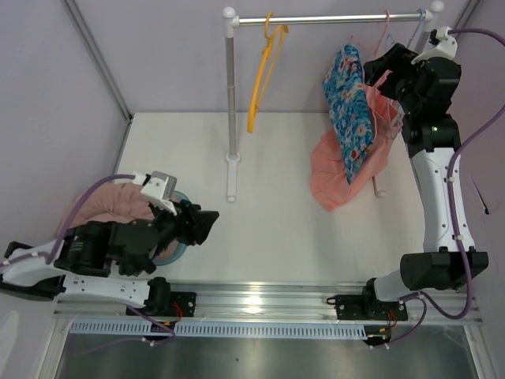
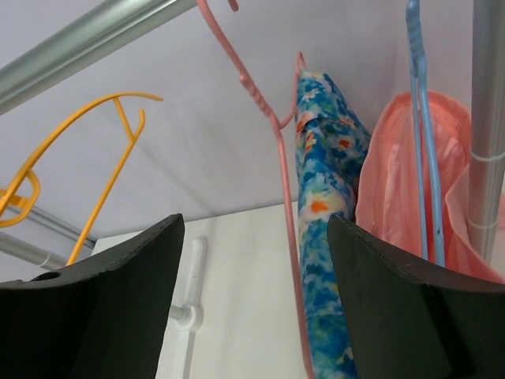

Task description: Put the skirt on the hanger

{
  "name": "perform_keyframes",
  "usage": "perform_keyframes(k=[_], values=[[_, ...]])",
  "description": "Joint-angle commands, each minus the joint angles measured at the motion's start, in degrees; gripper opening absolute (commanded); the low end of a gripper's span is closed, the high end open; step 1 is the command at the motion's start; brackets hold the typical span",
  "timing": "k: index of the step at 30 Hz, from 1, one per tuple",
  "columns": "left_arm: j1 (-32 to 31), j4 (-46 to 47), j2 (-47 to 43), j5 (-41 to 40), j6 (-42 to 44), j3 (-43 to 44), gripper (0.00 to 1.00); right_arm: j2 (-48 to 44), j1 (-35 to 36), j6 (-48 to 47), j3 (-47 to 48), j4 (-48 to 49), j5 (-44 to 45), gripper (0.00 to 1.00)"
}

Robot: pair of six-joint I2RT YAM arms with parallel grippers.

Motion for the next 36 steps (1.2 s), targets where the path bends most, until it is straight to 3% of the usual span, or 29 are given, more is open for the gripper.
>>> perform_keyframes(k=[1, 3, 8, 14, 15, 18, 21, 26, 36], values=[[10.74, 5.54, 2.99, 11.22, 8.23, -0.43, 0.59, -4.93, -0.25, 2.26, -0.79, -1.38, -0.95, 0.80], [15.07, 8.62, 3.08, 16.66, 10.08, -2.10, 0.59, -6.43, -0.24, 3.05, -1.58, -4.02, -1.57, 0.80], [32.82, 8.37, 4.13, 23.10, 7.64, -5.61, 0.59, -14.41, -0.33, 3.93, -6.68, -9.11, -3.33, 0.82], [57.07, 10.11, 2.21, 30.65, 1.48, -15.36, 0.63, -26.44, -0.16, 5.24, -19.76, -11.31, -9.91, 0.82], [63.72, 10.56, 2.90, 32.75, 1.30, -17.47, 0.65, -27.78, -0.16, 4.98, -21.52, -11.84, -10.88, 0.82], [73.85, 10.65, 4.48, 36.99, -2.65, -22.29, 0.68, -33.39, -0.16, 4.54, -27.76, -13.52, -12.99, 0.82], [79.50, 12.31, 4.40, 37.97, -6.78, -27.67, 0.67, -38.32, 0.02, 4.63, -34.62, -13.08, -15.72, 0.82], [81.54, 11.09, 9.14, 31.73, -12.32, -30.85, 0.69, -42.38, 0.46, 3.84, -41.12, -14.66, -17.66, 0.82], [87.68, 16.97, 24.87, 26.71, -14.53, -37.35, 0.73, -46.25, 0.99, 3.49, -45.09, -14.75, -21.00, 0.82]])
